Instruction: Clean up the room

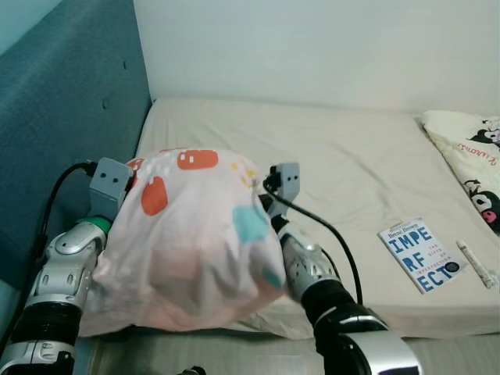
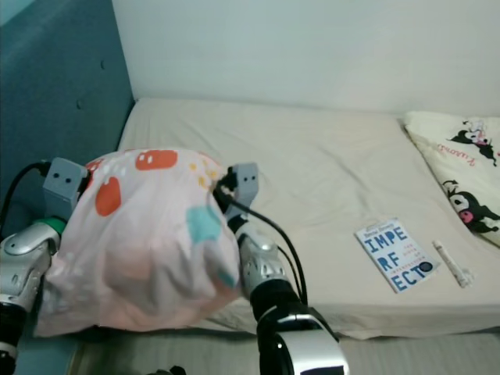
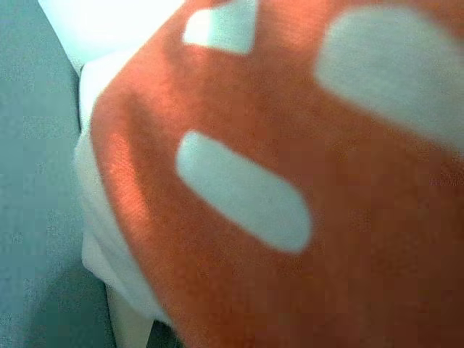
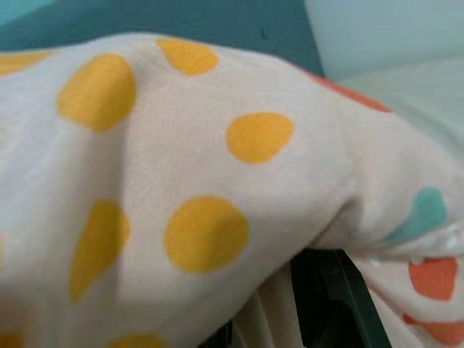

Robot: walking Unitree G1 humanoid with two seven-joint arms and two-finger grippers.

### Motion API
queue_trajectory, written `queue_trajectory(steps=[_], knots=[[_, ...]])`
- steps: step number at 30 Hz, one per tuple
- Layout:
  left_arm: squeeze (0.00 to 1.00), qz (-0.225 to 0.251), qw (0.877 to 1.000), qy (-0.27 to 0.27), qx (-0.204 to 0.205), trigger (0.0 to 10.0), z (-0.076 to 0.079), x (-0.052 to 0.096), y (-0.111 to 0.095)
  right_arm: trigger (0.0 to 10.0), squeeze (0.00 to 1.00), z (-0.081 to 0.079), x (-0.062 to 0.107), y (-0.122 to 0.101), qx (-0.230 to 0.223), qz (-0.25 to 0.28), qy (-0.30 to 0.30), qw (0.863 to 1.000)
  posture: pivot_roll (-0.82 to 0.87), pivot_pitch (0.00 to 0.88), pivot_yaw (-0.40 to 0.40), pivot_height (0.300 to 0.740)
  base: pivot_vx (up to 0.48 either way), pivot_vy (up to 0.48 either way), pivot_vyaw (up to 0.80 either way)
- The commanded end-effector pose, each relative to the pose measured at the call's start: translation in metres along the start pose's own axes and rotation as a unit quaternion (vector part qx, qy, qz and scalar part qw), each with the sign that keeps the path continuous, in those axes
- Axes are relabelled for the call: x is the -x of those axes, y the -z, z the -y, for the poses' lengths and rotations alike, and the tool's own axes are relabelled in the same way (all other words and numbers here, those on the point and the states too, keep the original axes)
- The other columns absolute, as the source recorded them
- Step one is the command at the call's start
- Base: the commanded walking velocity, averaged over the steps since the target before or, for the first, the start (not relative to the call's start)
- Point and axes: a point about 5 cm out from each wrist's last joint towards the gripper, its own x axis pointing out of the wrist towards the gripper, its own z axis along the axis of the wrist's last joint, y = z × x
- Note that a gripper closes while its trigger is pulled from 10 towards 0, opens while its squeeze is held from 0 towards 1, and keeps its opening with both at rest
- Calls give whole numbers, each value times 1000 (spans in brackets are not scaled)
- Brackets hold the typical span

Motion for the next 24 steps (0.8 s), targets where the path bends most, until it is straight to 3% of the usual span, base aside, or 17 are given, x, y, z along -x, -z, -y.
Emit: queue_trajectory(steps=[1,13,24], knots=[[0,20,999,32,-18,10000,14,-9,-9,10000,0,-13,-8,-1,-1,7,-21,1000,176,40,38,740,0,0,0],[0,21,1000,6,-23,10000,11,-10,-7,10000,0,-9,-7,3,-31,9,12,999,181,65,19,740,0,0,0],[0,29,998,21,-46,10000,10,-23,-22,10000,0,2,-6,-4,-47,27,56,997,167,65,35,730,0,0,0]])
